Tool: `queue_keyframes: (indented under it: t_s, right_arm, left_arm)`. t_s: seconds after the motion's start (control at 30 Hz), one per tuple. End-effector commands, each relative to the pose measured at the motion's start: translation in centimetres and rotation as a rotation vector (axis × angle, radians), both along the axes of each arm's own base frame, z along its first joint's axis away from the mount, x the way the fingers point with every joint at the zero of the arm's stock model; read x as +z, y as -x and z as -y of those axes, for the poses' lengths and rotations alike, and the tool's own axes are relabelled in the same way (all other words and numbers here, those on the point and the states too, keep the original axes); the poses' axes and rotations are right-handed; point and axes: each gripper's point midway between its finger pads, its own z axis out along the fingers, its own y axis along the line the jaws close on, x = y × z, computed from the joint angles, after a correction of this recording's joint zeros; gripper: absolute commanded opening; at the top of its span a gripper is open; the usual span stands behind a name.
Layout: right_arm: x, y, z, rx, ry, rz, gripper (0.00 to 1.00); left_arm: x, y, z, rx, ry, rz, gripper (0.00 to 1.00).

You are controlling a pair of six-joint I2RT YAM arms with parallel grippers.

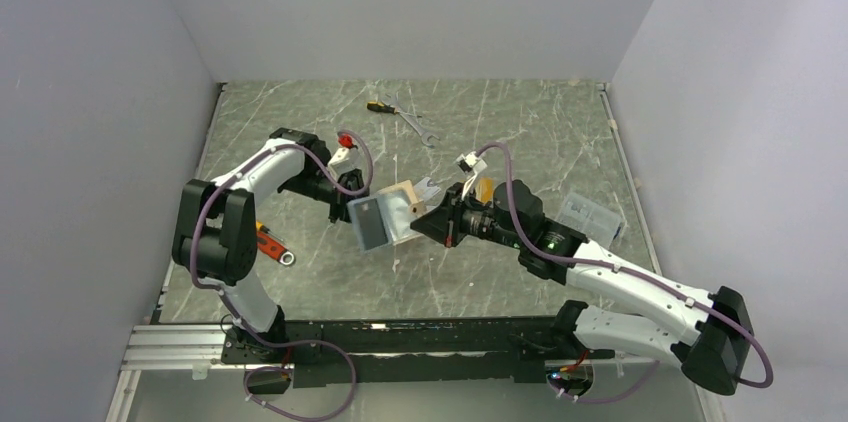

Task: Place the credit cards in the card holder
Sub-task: Close the card holder at the center of the board.

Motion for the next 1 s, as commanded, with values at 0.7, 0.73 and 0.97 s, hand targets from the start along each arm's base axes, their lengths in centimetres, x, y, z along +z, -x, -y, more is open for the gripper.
queue_keyframes:
  t_s: [0.7, 0.73, 0.97]
  right_arm:
    - [-5.0, -0.8, -0.4, 0.065, 0.052, -0.202, 0.00]
    - [-5.5, -0.6, -0.4, 0.073, 0.047, -0.225, 0.00]
    - [-12.2, -1.7, 5.1, -0.126, 0.169, -0.402, 0.00]
  left_arm:
    - [6.0, -1.6, -2.9, 0.178, 0.145, 0.128, 0.00]
    - [6.0, -1.5, -3.0, 0.177, 0.137, 0.139, 0.00]
    - [6.0, -0.6, -3.3, 0.156, 0.107, 0.198, 0.00]
